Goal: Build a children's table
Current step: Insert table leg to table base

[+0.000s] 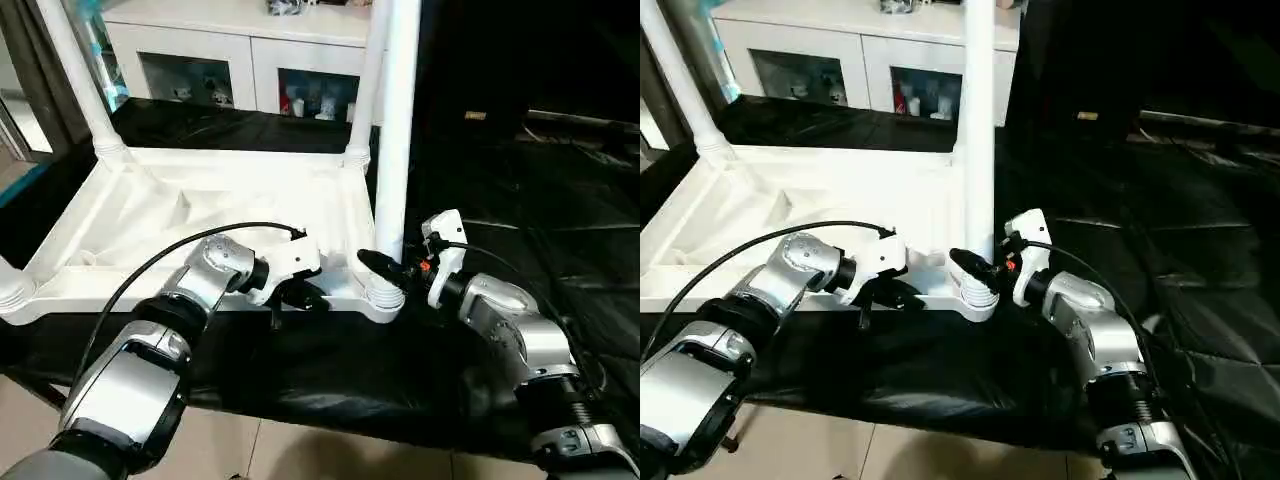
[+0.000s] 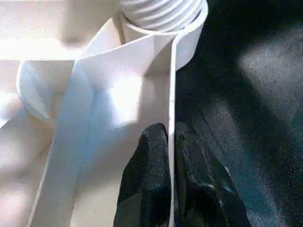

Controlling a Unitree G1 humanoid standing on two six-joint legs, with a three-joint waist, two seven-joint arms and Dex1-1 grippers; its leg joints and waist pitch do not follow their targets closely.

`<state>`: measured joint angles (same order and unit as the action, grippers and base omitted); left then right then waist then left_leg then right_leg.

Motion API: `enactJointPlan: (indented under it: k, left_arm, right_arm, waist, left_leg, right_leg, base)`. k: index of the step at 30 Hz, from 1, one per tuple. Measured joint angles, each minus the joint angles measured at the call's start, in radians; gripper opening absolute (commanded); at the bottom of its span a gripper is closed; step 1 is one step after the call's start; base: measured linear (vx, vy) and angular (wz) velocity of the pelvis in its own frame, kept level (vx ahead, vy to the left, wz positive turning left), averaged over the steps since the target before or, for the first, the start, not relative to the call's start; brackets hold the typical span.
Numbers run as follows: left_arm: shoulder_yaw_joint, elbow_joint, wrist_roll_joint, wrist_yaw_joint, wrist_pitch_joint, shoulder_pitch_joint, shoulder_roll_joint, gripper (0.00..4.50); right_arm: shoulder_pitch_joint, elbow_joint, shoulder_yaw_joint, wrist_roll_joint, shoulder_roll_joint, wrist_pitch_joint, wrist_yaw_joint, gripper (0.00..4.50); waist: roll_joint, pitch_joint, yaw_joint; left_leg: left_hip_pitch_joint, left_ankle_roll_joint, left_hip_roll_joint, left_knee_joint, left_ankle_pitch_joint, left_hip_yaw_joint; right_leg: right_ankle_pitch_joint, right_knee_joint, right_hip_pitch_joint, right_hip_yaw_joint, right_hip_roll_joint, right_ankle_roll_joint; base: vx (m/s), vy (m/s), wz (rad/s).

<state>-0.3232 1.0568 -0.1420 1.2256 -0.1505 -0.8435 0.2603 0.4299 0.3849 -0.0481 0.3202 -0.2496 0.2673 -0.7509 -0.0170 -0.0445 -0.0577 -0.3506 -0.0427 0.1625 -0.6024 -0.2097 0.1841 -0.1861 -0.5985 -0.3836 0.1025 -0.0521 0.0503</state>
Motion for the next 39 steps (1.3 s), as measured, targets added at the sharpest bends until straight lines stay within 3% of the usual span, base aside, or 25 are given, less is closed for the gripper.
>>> enactJointPlan:
  k: [7, 8, 17, 27, 39]
  left_arm:
    - [0.005, 0.028, -0.003, -0.006, -0.021, -0.009, -0.007, 0.36]
    - [0.005, 0.032, -0.003, -0.005, -0.021, -0.011, -0.008, 0.01]
    - [0.011, 0.047, -0.007, 0.003, -0.023, -0.020, -0.011, 0.01]
    - [0.023, 0.050, -0.007, 0.008, -0.022, -0.020, -0.017, 0.00]
    - [0.042, 0.056, -0.006, -0.009, -0.023, -0.020, -0.025, 0.00]
  right_arm:
    - [0.000, 0.002, 0.001, -0.005, 0.000, -0.006, 0.000, 1.88]
    - [0.000, 0.002, 0.001, -0.006, 0.001, -0.007, 0.000, 1.88]
    - [0.000, 0.007, 0.004, -0.007, 0.005, -0.017, -0.001, 1.88]
    - [-0.029, 0.018, 0.055, 0.033, 0.036, -0.044, 0.000, 1.88]
    - [-0.093, 0.066, 0.162, 0.119, 0.110, -0.185, 0.005, 1.88]
  waist:
    - [0.000, 0.000, -0.002]
    - [0.000, 0.000, -0.002]
    - [0.001, -0.001, 0.000]
    - [0.007, -0.004, -0.001]
    - [0.029, -0.008, -0.005]
  left_leg:
    - [0.000, 0.000, 0.000, 0.000, 0.000, 0.000]
    - [0.000, 0.000, 0.000, 0.000, 0.000, 0.000]
    - [0.000, 0.000, 0.000, 0.002, 0.000, 0.001]
    - [0.001, 0.000, 0.000, 0.002, 0.000, 0.001]
    - [0.000, 0.000, 0.000, 0.004, 0.000, 0.004]
  right_leg:
    - [0.000, 0.000, 0.000, 0.000, 0.000, 0.000]
    - [0.000, 0.001, 0.000, 0.000, 0.000, 0.000]
    - [0.000, 0.002, 0.000, 0.000, 0.000, 0.000]
    - [0.000, 0.003, 0.000, 0.000, 0.000, 0.000]
    - [0.000, 0.004, 0.000, 0.000, -0.001, 0.000]
  base:
    - [0.000, 0.000, 0.00]
    - [0.000, 0.000, 0.00]
    - [0.000, 0.000, 0.00]
    - [0.000, 0.000, 0.00]
    - [0.000, 0.000, 0.00]
